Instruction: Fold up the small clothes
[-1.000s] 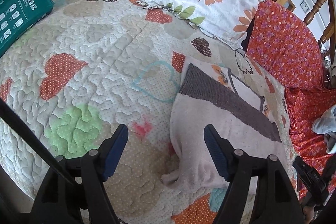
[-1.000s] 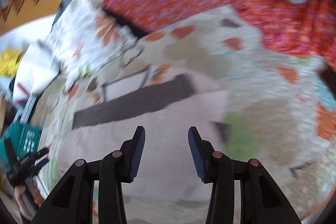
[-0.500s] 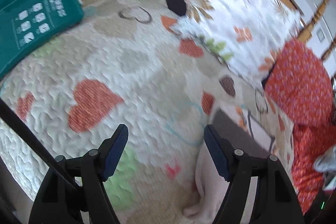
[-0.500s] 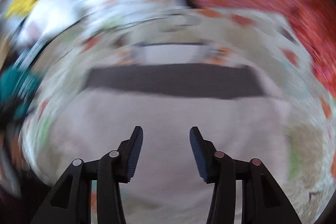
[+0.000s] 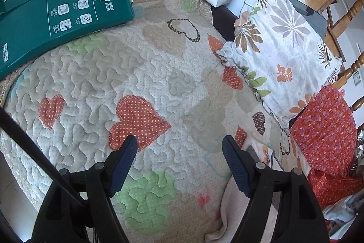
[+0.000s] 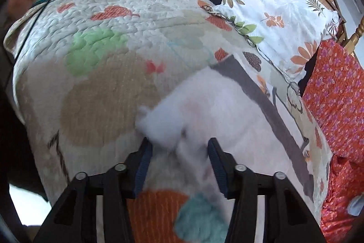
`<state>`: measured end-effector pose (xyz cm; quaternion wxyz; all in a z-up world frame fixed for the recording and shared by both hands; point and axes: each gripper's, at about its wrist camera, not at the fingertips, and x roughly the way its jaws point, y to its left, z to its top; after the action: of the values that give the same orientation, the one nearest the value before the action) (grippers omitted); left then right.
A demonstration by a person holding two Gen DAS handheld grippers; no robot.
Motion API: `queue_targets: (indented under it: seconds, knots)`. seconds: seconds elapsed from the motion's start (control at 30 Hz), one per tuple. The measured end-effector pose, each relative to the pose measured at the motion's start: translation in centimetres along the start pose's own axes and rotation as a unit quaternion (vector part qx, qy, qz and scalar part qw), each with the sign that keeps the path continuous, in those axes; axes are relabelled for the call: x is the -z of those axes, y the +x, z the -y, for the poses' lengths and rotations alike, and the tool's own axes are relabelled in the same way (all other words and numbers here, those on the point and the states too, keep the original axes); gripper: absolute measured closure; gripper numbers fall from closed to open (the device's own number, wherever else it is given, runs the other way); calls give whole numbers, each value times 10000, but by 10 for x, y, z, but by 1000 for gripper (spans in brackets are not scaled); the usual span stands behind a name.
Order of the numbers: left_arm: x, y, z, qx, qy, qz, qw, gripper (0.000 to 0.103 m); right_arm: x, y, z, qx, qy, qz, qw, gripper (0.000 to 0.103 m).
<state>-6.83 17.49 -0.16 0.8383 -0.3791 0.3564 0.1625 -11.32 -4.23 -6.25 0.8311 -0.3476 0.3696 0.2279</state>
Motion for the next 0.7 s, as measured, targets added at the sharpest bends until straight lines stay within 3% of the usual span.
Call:
queue_targets:
  seconds: [0.23, 0.27, 0.33, 0.4, 0.5, 0.6, 0.63, 0.7]
  knots:
    - [-8, -6, -20, -119, -343, 165, 9992, 27, -37, 30, -4, 216, 95, -152, 9996, 62]
    - [-8, -6, -22, -141, -384, 166, 9990, 27, -40, 34, -2, 176, 200, -164, 9995, 71]
    - [-7, -5, -25, -172, -434, 152, 9988, 27, -44, 34, 12, 16, 617, -167, 9980, 82]
    - [-4, -4, -21, -178, -379, 146, 9990, 27, -41, 24, 41, -396, 1328, -64, 9903, 84]
    - [2, -5, -10, -180, -155, 174, 9996, 27, -26, -2, 98, -716, 2474, 267, 9659, 85]
    - [10, -3, 3, -187, 65, 162, 9997, 27, 14, -36, 173, -847, 3708, 679, 9223, 87]
    - [15, -2, 8, -160, 145, 127, 9997, 27, 41, -51, 204, -857, 4211, 844, 8990, 87]
    - [20, 0, 15, -126, 252, 57, 9996, 27, 85, -69, 239, -767, 4804, 975, 8682, 89]
